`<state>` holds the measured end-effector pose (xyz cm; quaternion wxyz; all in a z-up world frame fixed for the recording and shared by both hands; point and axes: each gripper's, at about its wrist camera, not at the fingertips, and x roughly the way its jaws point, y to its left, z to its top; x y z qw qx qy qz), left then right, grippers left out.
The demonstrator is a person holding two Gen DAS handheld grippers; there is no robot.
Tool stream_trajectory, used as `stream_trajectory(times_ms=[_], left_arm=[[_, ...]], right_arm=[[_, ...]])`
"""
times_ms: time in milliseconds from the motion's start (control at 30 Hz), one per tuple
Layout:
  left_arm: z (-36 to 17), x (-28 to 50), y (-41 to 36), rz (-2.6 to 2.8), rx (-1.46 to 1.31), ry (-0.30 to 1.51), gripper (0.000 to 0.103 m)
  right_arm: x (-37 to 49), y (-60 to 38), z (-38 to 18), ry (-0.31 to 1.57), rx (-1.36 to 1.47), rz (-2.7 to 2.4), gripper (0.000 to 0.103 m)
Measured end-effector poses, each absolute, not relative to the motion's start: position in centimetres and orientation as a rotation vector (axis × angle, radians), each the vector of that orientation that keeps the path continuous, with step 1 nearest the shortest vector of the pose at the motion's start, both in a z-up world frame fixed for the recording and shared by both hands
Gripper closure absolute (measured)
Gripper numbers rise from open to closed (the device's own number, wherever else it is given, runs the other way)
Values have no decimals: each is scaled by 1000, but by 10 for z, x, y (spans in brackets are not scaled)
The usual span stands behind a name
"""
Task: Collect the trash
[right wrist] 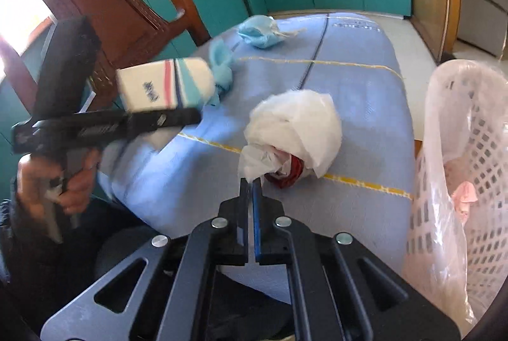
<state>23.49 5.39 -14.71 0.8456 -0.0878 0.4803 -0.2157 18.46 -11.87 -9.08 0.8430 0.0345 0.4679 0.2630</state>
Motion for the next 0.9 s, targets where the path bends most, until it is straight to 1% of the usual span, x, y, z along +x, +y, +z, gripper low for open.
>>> stream_trajectory(times_ms=[33, 100, 133, 167, 200, 267, 433, 533, 567, 600, 633, 767, 900], left_arm=[[-150, 232, 51, -453, -173, 1025, 60], [-151, 230, 51, -423, -145, 1025, 44], [-149, 229, 52, -416, -148, 1018, 41], [-148, 229, 57, -406, -160, 1009, 32], [-147, 229, 60, -383, -167, 1002, 26], [-147, 230, 63, -333, -147, 997, 25], [-147, 230, 74, -253, -139, 989, 25], [-140, 229, 83, -236, -152, 948, 25], [-137, 224, 83, -244, -154, 934, 23], [-133, 219, 83, -263, -153, 920, 18], [-132, 218, 82, -274, -147, 917, 17], [-135, 218, 72, -288, -88, 932, 17], [-138, 219, 75, -277, -95, 956, 17]], right_arm=[[186, -119, -92, 991, 69, 542, 99], [186, -120, -92, 986, 68, 517, 88], [186, -120, -89, 978, 62, 508, 82], [186, -120, -86, 963, 50, 491, 79], [185, -121, -82, 947, 40, 475, 73], [185, -123, -76, 924, 27, 448, 71], [192, -129, -71, 898, -18, 373, 71], [195, -129, -69, 878, -46, 319, 71], [197, -129, -67, 871, -42, 312, 71], [198, -129, -67, 866, -35, 309, 68], [197, -129, -66, 864, -34, 309, 66], [209, -118, -71, 877, -29, 350, 66], [223, -106, -79, 919, 54, 475, 66]])
